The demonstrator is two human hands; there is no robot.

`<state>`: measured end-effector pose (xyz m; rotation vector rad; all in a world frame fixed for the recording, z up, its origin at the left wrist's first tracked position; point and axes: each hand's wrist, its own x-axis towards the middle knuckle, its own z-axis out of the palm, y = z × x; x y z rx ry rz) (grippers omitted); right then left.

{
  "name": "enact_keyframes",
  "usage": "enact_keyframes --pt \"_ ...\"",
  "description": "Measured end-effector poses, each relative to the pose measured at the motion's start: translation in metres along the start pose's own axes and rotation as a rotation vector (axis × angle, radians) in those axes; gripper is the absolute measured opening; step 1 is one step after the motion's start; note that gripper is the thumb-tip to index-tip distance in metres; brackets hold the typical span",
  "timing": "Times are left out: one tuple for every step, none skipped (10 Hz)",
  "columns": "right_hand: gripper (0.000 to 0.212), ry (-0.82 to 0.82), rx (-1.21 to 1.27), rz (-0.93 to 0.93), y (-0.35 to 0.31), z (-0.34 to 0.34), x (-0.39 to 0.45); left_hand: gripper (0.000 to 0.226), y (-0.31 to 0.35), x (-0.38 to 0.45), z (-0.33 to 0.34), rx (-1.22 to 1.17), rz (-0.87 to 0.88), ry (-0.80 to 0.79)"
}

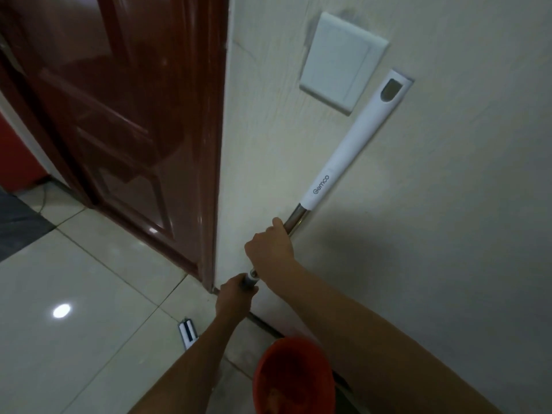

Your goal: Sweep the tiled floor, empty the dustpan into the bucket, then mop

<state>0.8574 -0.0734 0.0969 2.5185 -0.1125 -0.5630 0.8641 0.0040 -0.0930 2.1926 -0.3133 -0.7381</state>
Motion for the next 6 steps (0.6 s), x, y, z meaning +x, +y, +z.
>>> enact_keyframes --pt "0.019 -0.022 -0.017 0.012 0.003 0.002 -0.002 0.020 0.003 0.002 -0.002 0.024 0.036 -0.045" --pt "0.008 -0.027 -0.026 0.013 0.004 0.004 -0.004 0.025 0.010 -0.003 -0.009 0.077 0.071 -0.085" --pt "0.019 -0.017 -0.009 0.010 0.004 0.005 -0.008 0.038 0.008 -0.011 -0.022 0.119 0.105 -0.108" --pt "0.032 0.004 0.043 0.006 0.003 0.000 -0.015 0.046 0.002 -0.020 -0.043 0.158 0.144 -0.122" --pt "0.040 0.035 0.100 0.012 -0.007 -0.003 -0.024 0.045 -0.006 -0.030 -0.072 0.233 0.185 -0.112" --pt "0.033 0.085 0.136 0.014 -0.017 -0.005 -0.033 0.042 -0.016 -0.035 -0.100 0.309 0.186 -0.062"
